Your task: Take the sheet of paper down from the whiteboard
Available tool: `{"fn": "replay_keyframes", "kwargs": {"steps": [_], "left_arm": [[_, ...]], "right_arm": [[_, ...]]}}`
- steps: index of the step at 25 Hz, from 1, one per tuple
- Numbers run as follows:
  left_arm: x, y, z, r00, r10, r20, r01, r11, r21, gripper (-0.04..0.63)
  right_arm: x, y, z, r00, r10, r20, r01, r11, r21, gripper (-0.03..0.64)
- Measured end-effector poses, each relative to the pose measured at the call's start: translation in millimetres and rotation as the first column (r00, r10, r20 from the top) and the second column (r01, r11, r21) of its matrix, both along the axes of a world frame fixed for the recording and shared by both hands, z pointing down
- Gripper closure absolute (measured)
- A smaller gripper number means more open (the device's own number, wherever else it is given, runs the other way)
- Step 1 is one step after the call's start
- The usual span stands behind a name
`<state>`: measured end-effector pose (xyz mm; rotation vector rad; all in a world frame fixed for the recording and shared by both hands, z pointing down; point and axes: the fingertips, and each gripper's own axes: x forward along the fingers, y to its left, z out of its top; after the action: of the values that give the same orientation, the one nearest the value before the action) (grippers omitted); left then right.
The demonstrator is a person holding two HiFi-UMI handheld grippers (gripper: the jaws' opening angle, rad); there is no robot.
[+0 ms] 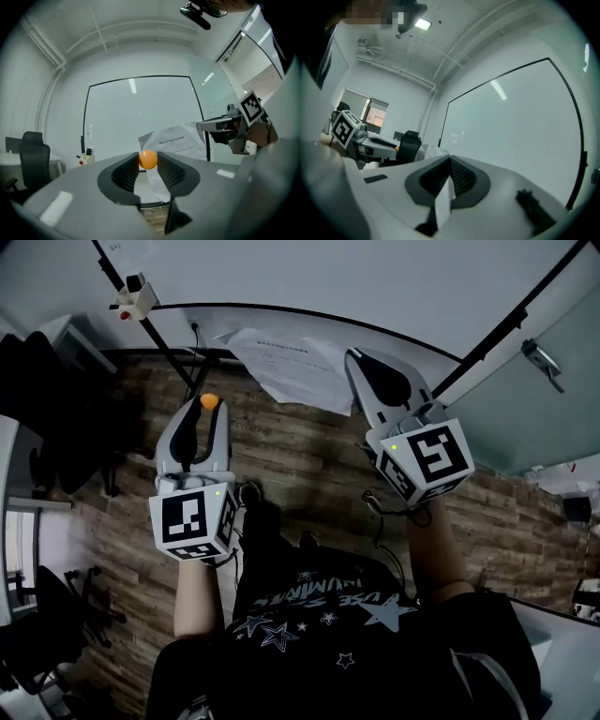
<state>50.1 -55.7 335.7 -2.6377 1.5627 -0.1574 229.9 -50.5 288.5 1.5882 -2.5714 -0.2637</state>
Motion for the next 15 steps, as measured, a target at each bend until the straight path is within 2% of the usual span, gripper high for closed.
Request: {"fn": "replay_keyframes", "kwargs": {"steps": [3,7,15], "left_arm": [[9.3,24.1,-3.2,1.000,-0.020,-0.009,0.020,1.000,-0.010,0.465],[17.6,45.2,-3.5,1.000,-0.014,0.016,0.014,1.000,-0.022,0.465],[27.1,58.3,2.5,1.000,0.006,0.008,-0.006,0.999,-0.037,0.466]], "right_arm": [[8.6,20.1,1.0,1.000,-0.020,0.003,0.020,1.000,-0.001,0.601],[15.5,34.8,5.6,1.000,-0.028,0.013,0.028,1.000,-0.013,0.601],[26.4,49.9,18.1,1.000,-0.006,0.020,0.007,0.999,-0.036,0.601]]}}
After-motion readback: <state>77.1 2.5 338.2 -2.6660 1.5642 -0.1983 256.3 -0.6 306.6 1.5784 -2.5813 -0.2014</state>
